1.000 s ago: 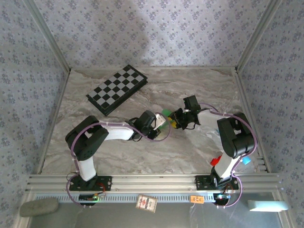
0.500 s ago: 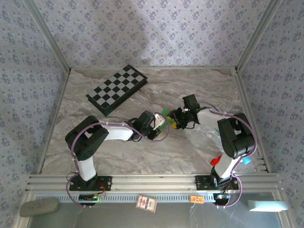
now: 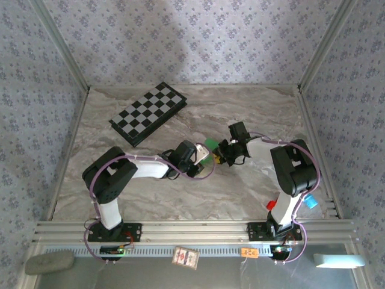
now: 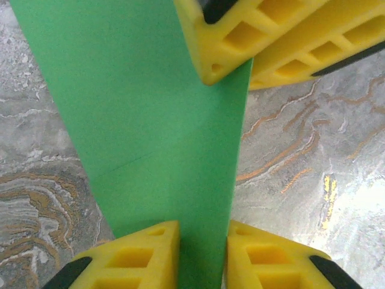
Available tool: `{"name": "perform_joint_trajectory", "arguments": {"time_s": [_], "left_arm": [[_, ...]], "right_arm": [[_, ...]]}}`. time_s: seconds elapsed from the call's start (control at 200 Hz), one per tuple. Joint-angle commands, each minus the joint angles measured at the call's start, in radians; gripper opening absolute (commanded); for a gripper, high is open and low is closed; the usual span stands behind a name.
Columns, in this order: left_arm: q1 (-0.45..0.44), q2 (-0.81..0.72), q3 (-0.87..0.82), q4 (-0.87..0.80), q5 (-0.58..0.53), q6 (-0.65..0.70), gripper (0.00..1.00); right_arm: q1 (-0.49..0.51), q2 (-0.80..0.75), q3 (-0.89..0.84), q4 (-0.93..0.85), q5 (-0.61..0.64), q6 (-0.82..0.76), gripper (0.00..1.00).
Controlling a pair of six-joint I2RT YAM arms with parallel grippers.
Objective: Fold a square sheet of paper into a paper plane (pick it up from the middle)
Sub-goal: Fold the wing for the fifth time at the center of the table.
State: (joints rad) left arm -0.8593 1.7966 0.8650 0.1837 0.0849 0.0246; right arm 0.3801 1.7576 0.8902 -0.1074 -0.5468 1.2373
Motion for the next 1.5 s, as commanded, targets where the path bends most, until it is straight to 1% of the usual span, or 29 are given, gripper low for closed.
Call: {"name": "perform_joint_trajectory", "arguments": {"time_s": [0.0, 0.075, 0.175, 0.305, 0.535, 0.795, 1.024, 1.374, 1.494], "left_arm": [[0.005, -0.050, -0.001, -0.022, 0.004, 0.005, 0.28], [0.005, -0.078, 0.001, -0.037, 0.009, -0.012, 0.33], [0.003, -0.108, -0.002, -0.047, 0.004, -0.038, 0.38], [-0.008, -0.120, -0.013, -0.044, 0.002, -0.057, 0.39], [-0.021, -0.080, -0.008, -0.049, -0.023, -0.065, 0.39], [-0.028, -0.039, -0.009, -0.043, -0.067, -0.072, 0.31], [-0.027, -0.018, -0.019, -0.036, -0.089, -0.078, 0.25], [-0.027, 0.001, -0.027, -0.013, -0.085, -0.094, 0.24], [-0.027, -0.006, -0.030, -0.013, -0.085, -0.097, 0.24]], "right_arm": [[0.007, -0.008, 0.023, -0.013, 0.000, -0.002, 0.10], [0.008, -0.029, 0.020, -0.007, 0.020, -0.003, 0.05], [0.012, -0.053, 0.020, -0.015, 0.053, -0.006, 0.03], [0.019, -0.065, 0.023, -0.018, 0.067, -0.003, 0.02], [0.028, -0.062, 0.028, -0.021, 0.064, 0.005, 0.02], [0.029, -0.062, 0.037, -0.032, 0.065, 0.007, 0.03], [0.030, -0.063, 0.038, -0.036, 0.061, 0.007, 0.06], [0.038, -0.063, 0.053, -0.042, 0.041, -0.001, 0.11], [0.042, -0.062, 0.056, -0.052, 0.047, -0.008, 0.10]]}}
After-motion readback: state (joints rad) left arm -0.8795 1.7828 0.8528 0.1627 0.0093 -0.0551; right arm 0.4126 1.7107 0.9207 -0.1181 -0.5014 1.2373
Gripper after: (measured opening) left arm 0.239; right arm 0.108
